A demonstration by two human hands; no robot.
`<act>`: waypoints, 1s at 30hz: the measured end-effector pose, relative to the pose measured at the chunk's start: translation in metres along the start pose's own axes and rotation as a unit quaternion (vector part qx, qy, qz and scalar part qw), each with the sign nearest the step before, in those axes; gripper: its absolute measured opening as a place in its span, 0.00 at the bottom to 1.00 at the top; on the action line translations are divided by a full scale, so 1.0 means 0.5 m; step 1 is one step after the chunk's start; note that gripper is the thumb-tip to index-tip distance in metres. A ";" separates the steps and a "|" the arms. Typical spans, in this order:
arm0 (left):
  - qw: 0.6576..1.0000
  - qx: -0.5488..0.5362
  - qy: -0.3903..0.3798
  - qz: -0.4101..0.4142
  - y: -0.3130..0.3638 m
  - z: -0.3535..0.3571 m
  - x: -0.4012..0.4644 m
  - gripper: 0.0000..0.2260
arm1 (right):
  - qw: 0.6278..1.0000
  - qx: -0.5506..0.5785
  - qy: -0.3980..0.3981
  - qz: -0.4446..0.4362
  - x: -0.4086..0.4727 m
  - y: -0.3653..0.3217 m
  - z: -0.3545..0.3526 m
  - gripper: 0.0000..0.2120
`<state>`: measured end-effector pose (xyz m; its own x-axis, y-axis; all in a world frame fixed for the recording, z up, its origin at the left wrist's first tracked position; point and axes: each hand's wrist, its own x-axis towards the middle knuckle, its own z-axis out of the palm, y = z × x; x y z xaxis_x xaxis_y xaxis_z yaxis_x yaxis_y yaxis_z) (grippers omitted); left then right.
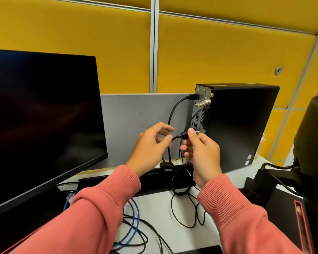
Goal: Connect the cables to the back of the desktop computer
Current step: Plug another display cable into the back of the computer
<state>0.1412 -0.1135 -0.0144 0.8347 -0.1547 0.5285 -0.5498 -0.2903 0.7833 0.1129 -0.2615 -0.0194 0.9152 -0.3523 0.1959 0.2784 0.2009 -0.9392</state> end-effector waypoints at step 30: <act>0.995 -0.020 0.094 0.007 -0.004 -0.017 0.054 0.06 | 0.880 -0.216 0.248 -0.343 0.180 -0.130 0.014 0.14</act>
<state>0.1645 -0.1092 0.0011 0.8085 0.0226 0.5880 -0.5646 -0.2519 0.7860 0.1790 -0.2998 0.0614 0.3045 -0.6330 0.7118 0.4808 -0.5429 -0.6885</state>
